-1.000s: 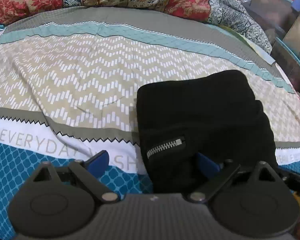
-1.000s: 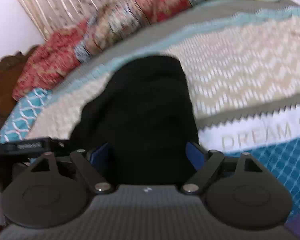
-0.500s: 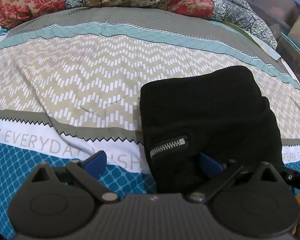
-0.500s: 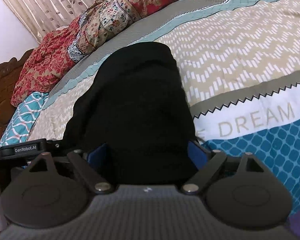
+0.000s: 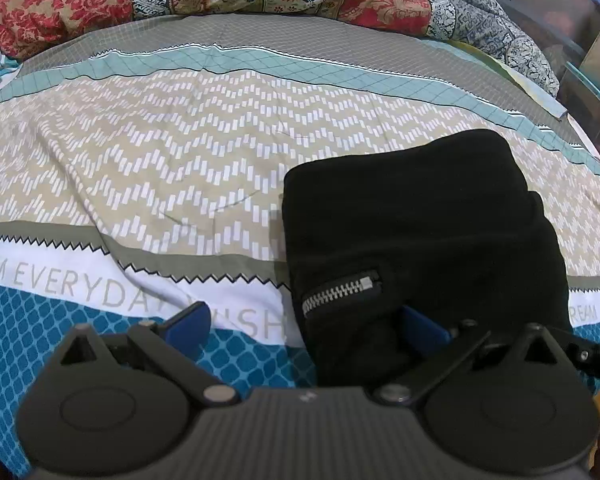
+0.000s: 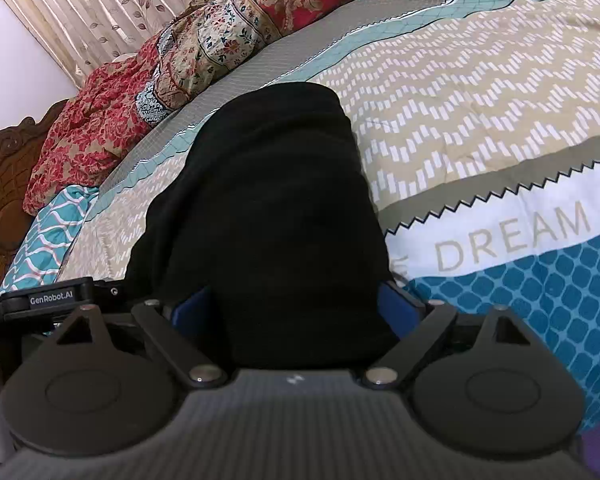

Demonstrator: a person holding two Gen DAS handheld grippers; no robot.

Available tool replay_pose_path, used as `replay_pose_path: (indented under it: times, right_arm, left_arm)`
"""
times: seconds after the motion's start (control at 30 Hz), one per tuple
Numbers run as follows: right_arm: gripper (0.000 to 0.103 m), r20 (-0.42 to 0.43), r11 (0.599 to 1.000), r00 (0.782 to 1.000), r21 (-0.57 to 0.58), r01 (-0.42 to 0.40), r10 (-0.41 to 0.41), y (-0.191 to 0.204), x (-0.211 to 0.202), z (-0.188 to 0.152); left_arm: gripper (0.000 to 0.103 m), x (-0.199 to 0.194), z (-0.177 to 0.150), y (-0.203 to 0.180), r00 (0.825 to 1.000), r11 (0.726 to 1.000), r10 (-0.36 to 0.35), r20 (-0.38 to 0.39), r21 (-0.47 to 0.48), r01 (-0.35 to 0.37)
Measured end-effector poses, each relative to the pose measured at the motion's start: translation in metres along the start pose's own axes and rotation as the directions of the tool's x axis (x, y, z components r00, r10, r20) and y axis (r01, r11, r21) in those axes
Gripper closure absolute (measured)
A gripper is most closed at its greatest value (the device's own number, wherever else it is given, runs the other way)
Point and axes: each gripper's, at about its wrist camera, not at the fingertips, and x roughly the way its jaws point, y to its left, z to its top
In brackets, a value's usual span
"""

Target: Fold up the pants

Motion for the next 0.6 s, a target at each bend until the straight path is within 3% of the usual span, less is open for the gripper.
replay_pose_path:
  times: [0.37,0.6]
  right_arm:
    - [0.011,0.082,1.000,0.997,-0.022,-0.002,0.004,-0.010,-0.024,0.017]
    - [0.011,0.089,0.999,0.995,-0.032,-0.040,0.043,-0.015,-0.026,0.022]
  left_arm:
    - [0.000,-0.003,0.003,0.007,1.000,1.000,-0.027,-0.001,0.004,0.027]
    - [0.000,-0.011,0.004,0.028,0.988,0.985,-0.154,0.022,-0.074,0.156]
